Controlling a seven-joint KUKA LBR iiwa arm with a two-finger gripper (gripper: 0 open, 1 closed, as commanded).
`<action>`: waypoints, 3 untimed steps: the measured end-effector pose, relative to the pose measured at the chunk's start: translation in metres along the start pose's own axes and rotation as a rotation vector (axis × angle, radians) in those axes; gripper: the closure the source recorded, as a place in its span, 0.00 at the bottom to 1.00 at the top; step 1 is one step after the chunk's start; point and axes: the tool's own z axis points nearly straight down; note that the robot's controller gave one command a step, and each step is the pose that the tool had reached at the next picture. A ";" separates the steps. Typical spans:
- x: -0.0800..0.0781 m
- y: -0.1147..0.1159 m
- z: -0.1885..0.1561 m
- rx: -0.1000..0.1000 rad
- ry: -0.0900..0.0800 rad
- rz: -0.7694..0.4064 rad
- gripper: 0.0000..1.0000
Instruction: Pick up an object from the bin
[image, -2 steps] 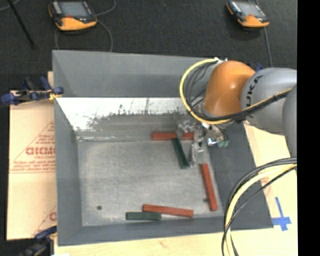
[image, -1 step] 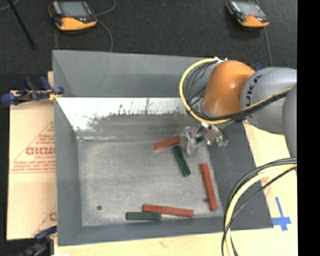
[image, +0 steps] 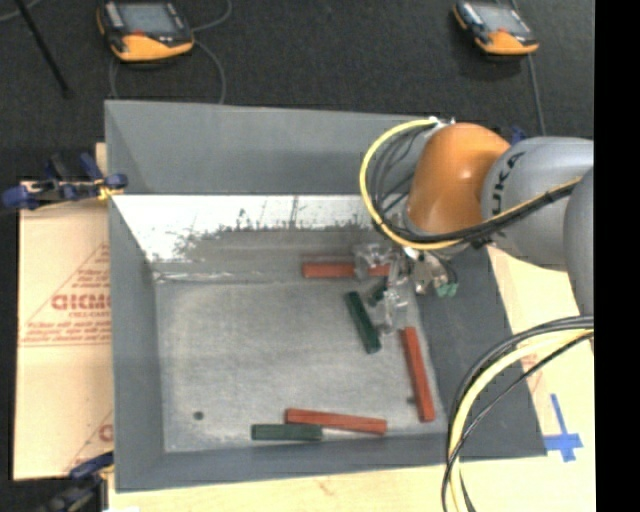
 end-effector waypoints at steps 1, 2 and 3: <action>0.058 0.053 0.001 0.000 -0.003 -0.349 0.00; 0.026 0.053 -0.106 0.006 -0.012 -0.605 0.00; 0.027 0.054 -0.103 -0.001 -0.006 -0.601 1.00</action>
Offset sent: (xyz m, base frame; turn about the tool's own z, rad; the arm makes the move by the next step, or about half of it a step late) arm -0.0695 0.0385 -0.0016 -0.3497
